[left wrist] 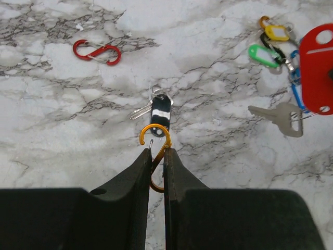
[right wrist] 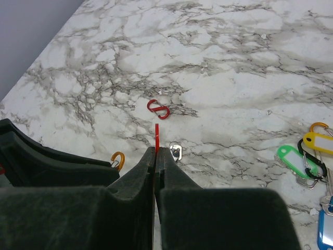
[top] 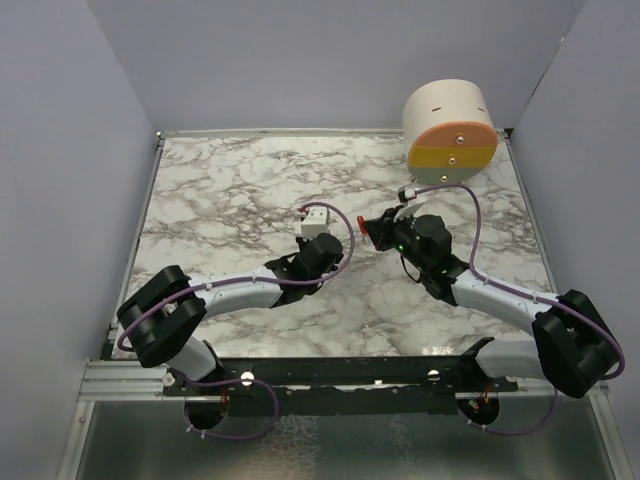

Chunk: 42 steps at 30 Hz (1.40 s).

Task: Put the keys on the keyring

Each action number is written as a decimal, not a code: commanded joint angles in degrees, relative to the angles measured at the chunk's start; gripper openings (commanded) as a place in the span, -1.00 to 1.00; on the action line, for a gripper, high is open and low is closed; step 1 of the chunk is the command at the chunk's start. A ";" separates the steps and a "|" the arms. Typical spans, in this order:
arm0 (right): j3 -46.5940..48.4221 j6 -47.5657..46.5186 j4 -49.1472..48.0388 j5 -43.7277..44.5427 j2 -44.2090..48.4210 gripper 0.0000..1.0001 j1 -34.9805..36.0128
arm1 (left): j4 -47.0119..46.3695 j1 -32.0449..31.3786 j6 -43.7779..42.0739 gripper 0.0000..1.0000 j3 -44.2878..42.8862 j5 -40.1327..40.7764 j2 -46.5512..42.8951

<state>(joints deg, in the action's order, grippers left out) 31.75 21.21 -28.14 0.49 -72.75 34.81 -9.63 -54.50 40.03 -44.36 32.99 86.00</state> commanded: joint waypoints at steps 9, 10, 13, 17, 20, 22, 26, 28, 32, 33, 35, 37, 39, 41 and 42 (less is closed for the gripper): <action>0.51 -1.14 -0.57 1.53 1.14 -0.99 0.22 | 8.88 0.62 2.20 -0.80 1.91 2.51 3.46; 0.50 -1.17 -0.52 1.53 1.12 -0.99 0.26 | 9.00 0.80 2.12 -0.79 1.98 2.35 3.68; 0.49 -1.35 -0.54 1.53 0.90 -0.99 0.26 | 8.96 1.40 1.85 -0.77 2.37 1.45 4.29; 0.57 -1.57 -0.57 1.53 0.64 -0.99 0.26 | 8.76 2.33 1.39 -0.70 2.76 -0.40 5.10; 0.60 -1.61 -0.51 1.45 0.45 -0.99 0.26 | 8.20 3.04 1.03 -0.58 3.02 -2.10 5.60; 0.65 -1.69 -0.54 1.39 0.40 -0.99 0.26 | 7.88 3.38 0.88 -0.43 3.18 -3.07 5.82; 0.65 -1.89 -0.42 1.35 0.38 -0.99 0.26 | 7.56 3.84 0.84 -0.14 3.40 -3.76 6.11; 0.68 -1.93 -0.40 1.39 0.34 -0.99 0.26 | 7.37 3.88 0.88 -0.13 3.57 -3.89 6.27; 0.68 -2.05 -0.24 1.35 0.46 -0.99 0.25 | 7.41 3.94 0.99 -0.12 3.84 -3.84 6.29; 0.66 -2.05 -0.20 1.35 0.49 -0.99 0.26 | 7.40 3.89 1.01 -0.12 3.92 -3.85 6.29; 0.58 -2.04 -0.20 1.33 0.50 -0.99 0.26 | 7.28 3.96 1.01 -0.12 4.01 -3.61 6.43; 0.59 -2.04 -0.16 1.28 0.55 -0.99 0.26 | 7.26 4.01 0.95 -0.12 3.97 -3.39 6.82; 0.60 -2.02 -0.20 1.27 0.53 -0.99 0.23 | 7.33 4.08 0.93 -0.12 3.77 -3.37 7.27; 0.60 -2.09 -0.03 1.31 0.67 -0.99 0.26 | 7.30 4.20 0.93 -0.13 3.51 -3.42 7.72; 0.60 -2.13 0.02 1.35 0.68 -0.99 0.25 | 7.45 4.19 0.93 -0.14 3.29 -3.53 7.92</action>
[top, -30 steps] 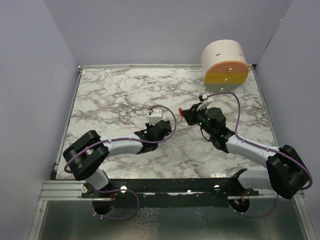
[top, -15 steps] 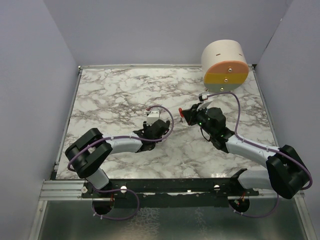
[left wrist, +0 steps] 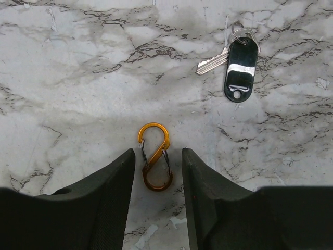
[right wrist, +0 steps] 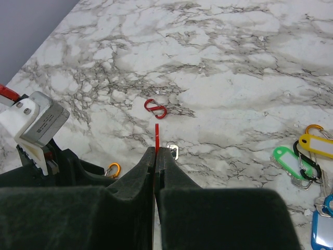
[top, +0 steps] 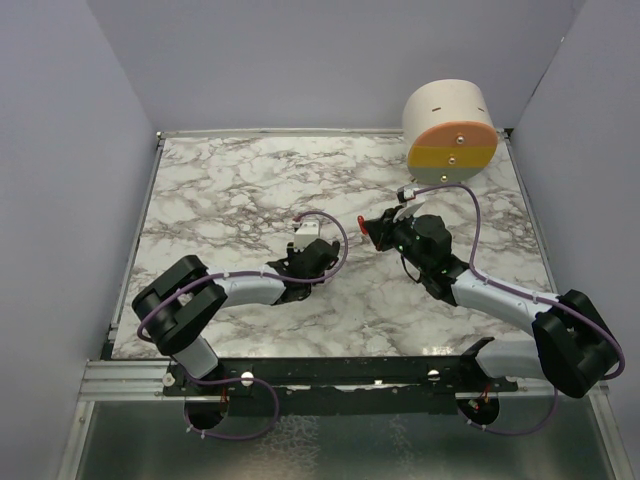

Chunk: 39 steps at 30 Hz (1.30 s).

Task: Put the keys on the keyring

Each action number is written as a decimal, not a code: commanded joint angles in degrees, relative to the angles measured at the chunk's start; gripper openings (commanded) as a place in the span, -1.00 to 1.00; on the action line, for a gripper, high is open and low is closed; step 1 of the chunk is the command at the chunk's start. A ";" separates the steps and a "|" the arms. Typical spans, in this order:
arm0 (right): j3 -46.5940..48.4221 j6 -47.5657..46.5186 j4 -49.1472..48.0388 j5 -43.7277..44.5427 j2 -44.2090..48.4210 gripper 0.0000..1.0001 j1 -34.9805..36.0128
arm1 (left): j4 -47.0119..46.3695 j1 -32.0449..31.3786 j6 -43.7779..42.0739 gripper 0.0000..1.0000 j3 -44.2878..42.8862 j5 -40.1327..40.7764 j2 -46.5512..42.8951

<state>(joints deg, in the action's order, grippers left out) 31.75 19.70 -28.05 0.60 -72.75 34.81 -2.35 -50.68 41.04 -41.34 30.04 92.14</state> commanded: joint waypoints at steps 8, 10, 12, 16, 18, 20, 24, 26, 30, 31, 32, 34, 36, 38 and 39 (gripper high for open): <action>0.52 -0.81 0.17 1.42 0.97 -0.99 0.26 | 0.75 0.39 0.01 -0.27 0.58 -0.73 1.37; 0.59 -0.71 0.08 1.34 0.96 -0.99 0.26 | 0.77 0.35 0.09 -0.34 0.85 -0.81 1.06; 0.60 -0.70 0.08 1.27 0.89 -0.99 0.22 | 0.70 0.38 0.10 -0.55 1.07 -0.86 0.73; 0.60 -0.71 0.13 1.16 0.89 -0.99 0.22 | 0.44 0.42 0.10 -0.98 1.22 -1.03 0.41; 0.59 -0.72 0.16 1.09 0.86 -0.99 0.26 | 0.41 0.34 0.02 -1.00 1.11 -1.08 0.28; 0.69 -0.77 0.12 0.81 0.76 -0.99 0.26 | 0.34 0.38 -0.07 -1.00 0.94 -1.09 0.20; 1.17 -1.29 0.35 -0.31 -0.35 -0.99 0.26 | 0.33 0.40 -0.30 -1.00 0.21 -0.67 -0.71; 1.34 -1.48 0.34 -0.66 -1.02 -0.99 0.26 | 0.36 0.34 -0.52 -1.00 -0.68 -0.20 -1.54; 1.69 -1.44 0.26 -0.67 -1.96 -0.99 0.26 | 0.94 0.37 -1.92 -1.00 -3.60 0.23 -2.66; 1.73 -1.49 0.17 -0.69 -2.11 -0.99 0.26 | 0.94 0.39 -2.14 -1.00 -4.30 0.12 -2.98; 1.69 -1.46 -0.07 -0.82 -2.24 -0.99 0.26 | 0.74 0.40 -2.39 -1.00 -4.74 -0.01 -3.36; 1.82 -1.43 -0.27 -0.96 -2.41 -0.99 0.24 | 0.04 0.39 -2.62 -1.00 -5.17 -0.36 -4.24; 1.82 -1.38 -0.49 -1.15 -2.59 -0.99 0.30 | -1.02 0.34 -2.87 -1.00 -5.52 -0.87 -5.08; 1.69 -1.50 -1.01 -1.48 -2.86 -0.99 0.35 | -1.94 0.39 -2.89 -1.00 -5.89 -1.36 -5.80; 1.70 -1.58 -1.12 -1.62 -3.05 -0.99 0.35 | -2.26 0.36 -2.94 -1.00 -6.18 -1.56 -6.11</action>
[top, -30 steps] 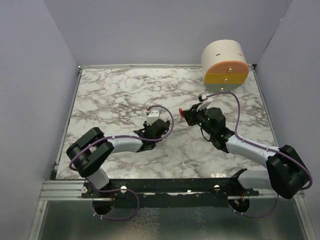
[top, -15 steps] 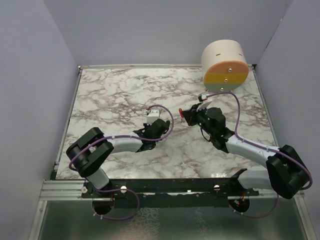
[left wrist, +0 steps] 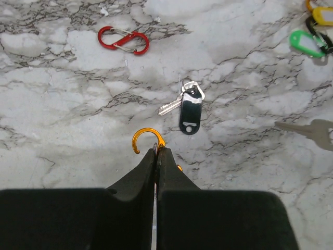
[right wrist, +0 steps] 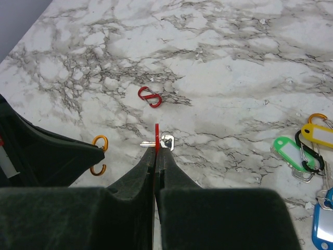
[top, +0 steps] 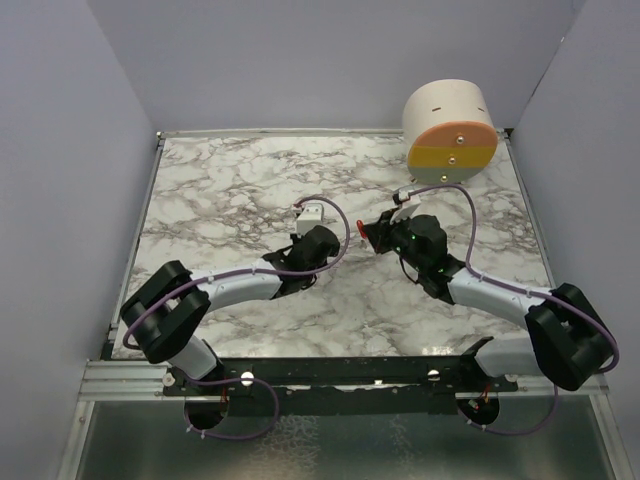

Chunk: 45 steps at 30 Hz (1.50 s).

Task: Put the keys on the keyring

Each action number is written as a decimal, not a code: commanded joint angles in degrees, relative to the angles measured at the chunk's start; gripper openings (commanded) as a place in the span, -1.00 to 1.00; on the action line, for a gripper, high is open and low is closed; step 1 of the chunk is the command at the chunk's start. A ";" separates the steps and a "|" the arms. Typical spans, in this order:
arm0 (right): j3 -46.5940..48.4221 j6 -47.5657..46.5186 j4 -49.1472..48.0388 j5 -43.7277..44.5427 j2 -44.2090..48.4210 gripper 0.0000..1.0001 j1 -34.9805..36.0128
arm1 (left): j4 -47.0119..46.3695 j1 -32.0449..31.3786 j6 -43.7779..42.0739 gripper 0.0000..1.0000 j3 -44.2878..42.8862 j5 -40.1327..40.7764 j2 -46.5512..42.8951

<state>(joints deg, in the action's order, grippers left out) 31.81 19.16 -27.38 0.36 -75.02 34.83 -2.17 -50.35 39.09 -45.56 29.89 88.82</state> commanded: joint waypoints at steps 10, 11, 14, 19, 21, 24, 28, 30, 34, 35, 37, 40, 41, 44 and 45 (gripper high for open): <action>2.48 1.12 -3.08 -0.50 -3.01 -0.99 0.75 | -4.95 -0.14 -0.01 -1.00 -3.81 -4.58 -3.48; 2.60 1.42 -3.21 -0.38 -3.29 -0.99 0.83 | -5.08 -0.23 0.02 -1.00 -3.90 -4.64 -3.48; 2.96 2.07 -3.64 -0.20 -4.21 -0.99 1.02 | -5.25 -0.32 0.10 -1.00 -4.38 -4.90 -3.30; 3.15 2.65 -4.40 -0.01 -5.13 -0.99 1.21 | -6.05 -0.75 0.37 -1.00 -4.69 -5.11 -3.14; 3.23 2.85 -4.69 -0.06 -5.33 -0.99 1.24 | -6.39 -0.95 0.37 -1.00 -4.94 -5.15 -2.97; 3.34 2.98 -4.86 0.07 -5.64 -0.99 1.28 | -6.42 -1.30 0.37 -1.00 -5.56 -5.29 -2.33; 3.25 3.08 -5.11 0.23 -5.74 -0.99 1.29 | -7.09 -1.81 0.46 -1.00 -5.87 -5.21 -1.81; 3.23 3.16 -5.23 0.25 -5.86 -0.99 1.29 | -7.35 -2.10 0.54 -1.00 -6.17 -5.21 -1.55; 3.17 3.37 -5.46 0.34 -5.86 -0.99 1.29 | -7.76 -2.50 0.64 -1.00 -6.88 -5.32 -0.81; 3.15 3.40 -5.54 0.41 -5.89 -0.99 1.29 | -7.77 -2.66 0.64 -1.00 -7.11 -5.28 -0.54; 3.12 3.51 -5.54 0.56 -5.82 -0.99 1.29 | -7.93 -2.94 0.71 -1.00 -7.32 -5.28 -0.26; 3.00 3.89 -5.58 0.81 -5.60 -0.99 1.29 | -8.37 -3.27 0.94 -1.00 -7.53 -5.20 0.19; 3.05 3.99 -5.58 0.86 -5.53 -0.99 1.29 | -8.50 -3.35 1.05 -1.00 -7.57 -5.05 0.36; 2.99 4.68 -5.66 0.99 -5.37 -0.99 1.29 | -8.72 -3.60 1.16 -1.00 -7.74 -4.76 0.86; 2.87 4.86 -5.67 1.15 -5.32 -0.99 1.28 | -8.72 -3.68 1.21 -1.00 -7.87 -4.75 1.01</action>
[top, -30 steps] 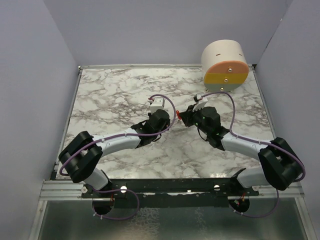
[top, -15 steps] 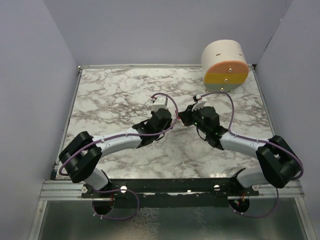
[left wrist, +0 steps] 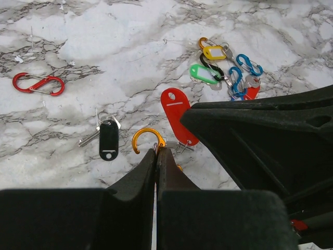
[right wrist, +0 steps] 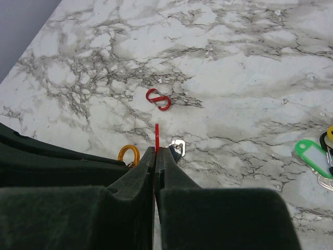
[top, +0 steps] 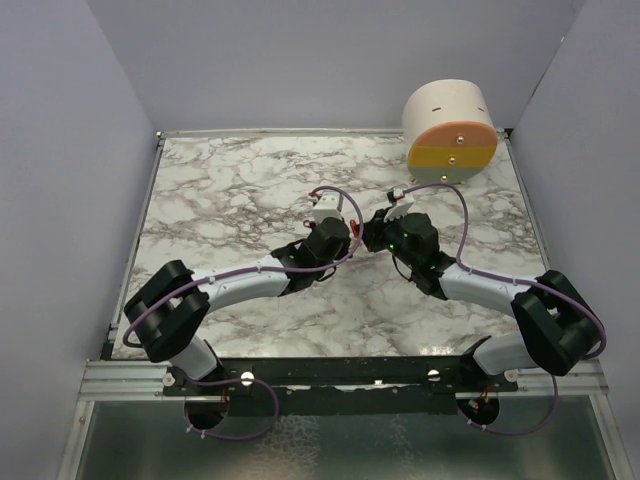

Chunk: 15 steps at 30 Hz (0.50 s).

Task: Put the keys on the keyring

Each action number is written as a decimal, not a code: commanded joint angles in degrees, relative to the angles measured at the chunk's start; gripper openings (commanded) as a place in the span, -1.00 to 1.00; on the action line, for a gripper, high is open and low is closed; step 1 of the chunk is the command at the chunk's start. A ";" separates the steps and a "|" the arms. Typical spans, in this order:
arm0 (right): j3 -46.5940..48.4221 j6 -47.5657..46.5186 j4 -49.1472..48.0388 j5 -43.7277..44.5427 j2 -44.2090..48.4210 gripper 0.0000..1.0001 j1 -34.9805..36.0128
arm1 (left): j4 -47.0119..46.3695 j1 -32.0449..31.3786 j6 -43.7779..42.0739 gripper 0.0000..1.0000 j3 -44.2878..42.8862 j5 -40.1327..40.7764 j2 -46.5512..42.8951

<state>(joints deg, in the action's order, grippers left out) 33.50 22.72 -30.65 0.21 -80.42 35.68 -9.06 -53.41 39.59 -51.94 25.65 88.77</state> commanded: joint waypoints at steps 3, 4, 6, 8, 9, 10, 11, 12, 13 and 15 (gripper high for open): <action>0.93 1.85 -2.54 1.95 0.45 -0.99 0.44 | -2.08 -0.86 0.92 -1.00 -1.61 -0.36 1.41; 0.81 2.01 -2.60 2.09 0.62 -0.99 0.42 | -2.22 -1.05 0.93 -1.00 -1.59 -0.15 1.45; 0.77 2.27 -2.65 2.32 0.67 -0.99 0.44 | -2.30 -1.08 1.01 -1.00 -1.68 0.06 1.66; 0.62 2.34 -2.70 2.30 0.86 -0.99 0.40 | -2.38 -1.17 1.09 -1.00 -1.74 0.15 2.01; 0.65 2.34 -2.65 2.34 0.88 -0.99 0.44 | -2.41 -1.17 1.10 -1.00 -1.80 0.20 2.08; 0.61 2.33 -2.61 2.34 0.95 -0.99 0.44 | -2.42 -1.24 1.14 -1.00 -1.96 0.22 2.17; 0.64 2.33 -2.58 2.33 0.97 -0.99 0.52 | -2.37 -1.28 1.10 -1.00 -2.01 0.34 2.26; 0.55 2.35 -2.59 2.34 1.04 -0.99 0.51 | -2.37 -1.28 1.10 -1.00 -2.21 0.46 2.37; 0.60 2.29 -2.60 2.30 1.12 -0.99 0.45 | -2.43 -1.26 1.10 -1.00 -2.26 0.60 2.45; 0.59 2.20 -2.51 2.25 1.22 -0.99 0.48 | -2.52 -1.27 1.10 -1.00 -2.35 0.86 2.61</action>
<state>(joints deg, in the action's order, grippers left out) 33.50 24.40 -31.24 0.82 -80.40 35.68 -9.87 -54.30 40.25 -52.12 25.69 90.52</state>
